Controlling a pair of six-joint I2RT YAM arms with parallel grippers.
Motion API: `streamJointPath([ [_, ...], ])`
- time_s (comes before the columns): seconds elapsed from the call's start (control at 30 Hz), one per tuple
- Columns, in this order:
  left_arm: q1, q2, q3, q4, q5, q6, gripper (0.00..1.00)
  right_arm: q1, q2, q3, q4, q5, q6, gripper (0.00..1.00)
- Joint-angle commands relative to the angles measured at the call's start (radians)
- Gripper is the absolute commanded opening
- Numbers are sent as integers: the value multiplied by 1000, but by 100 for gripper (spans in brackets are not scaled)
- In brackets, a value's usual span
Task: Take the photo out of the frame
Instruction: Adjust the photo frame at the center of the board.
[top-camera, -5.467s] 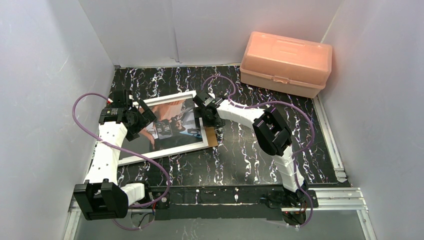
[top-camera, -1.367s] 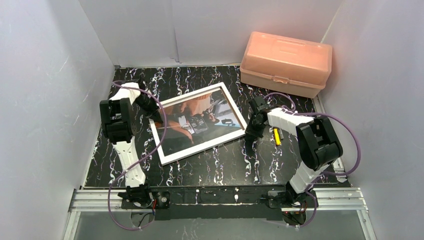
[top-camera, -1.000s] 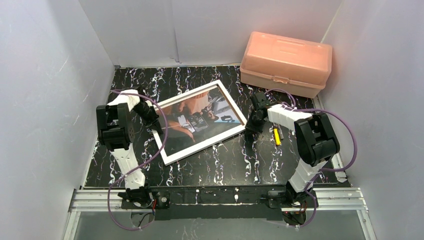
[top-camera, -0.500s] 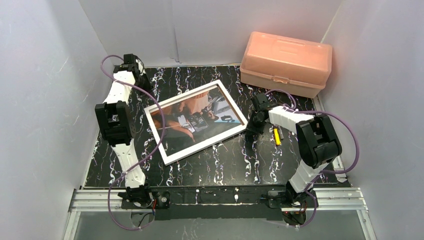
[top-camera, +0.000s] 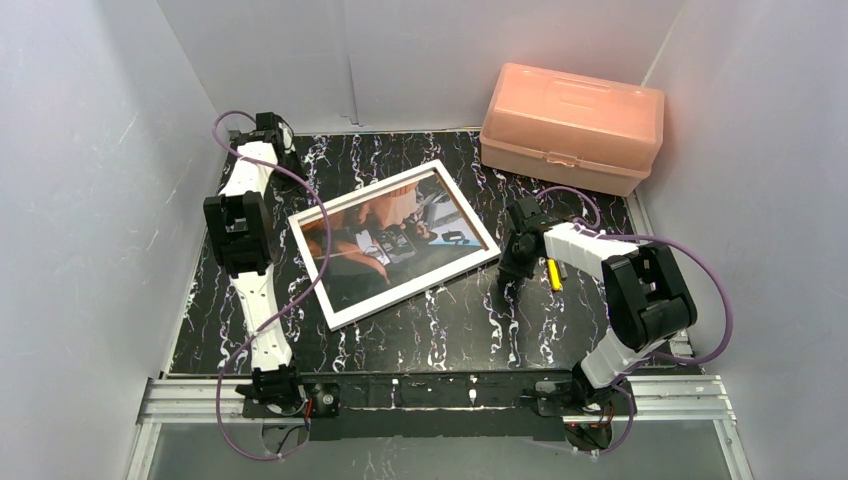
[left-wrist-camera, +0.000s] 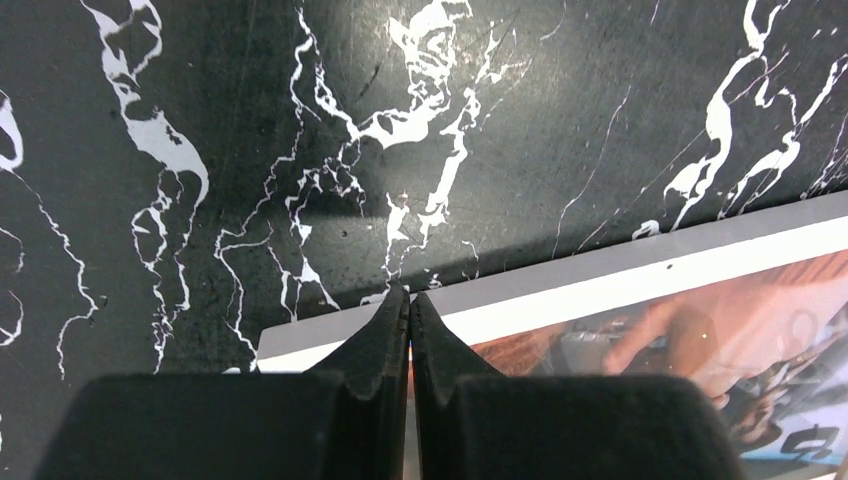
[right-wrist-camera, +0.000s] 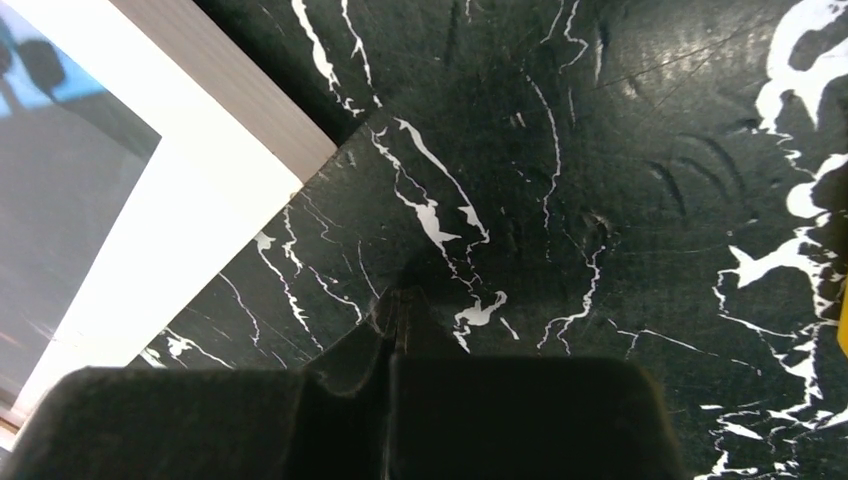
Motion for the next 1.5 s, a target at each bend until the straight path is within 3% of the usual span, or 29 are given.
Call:
streamJointPath([
  [0.0,14,-5,26,11,-24,38,0,13,-20,-34,46,-14,33,1],
  [0.33,29,72,39,-83,-22,12,0,18,49,5,92,-12,79,1],
  [0.63,29,14,-125,-114,20,-23,0,18,138,88,113,-13,88,1],
  [1.2,22,-397,-782,-39,220,-151,0,-62,298,313,43,47,-56,1],
  [1.47,-87,-509,-1013,38,303,-256,0,-62,391,431,46,32,-106,1],
])
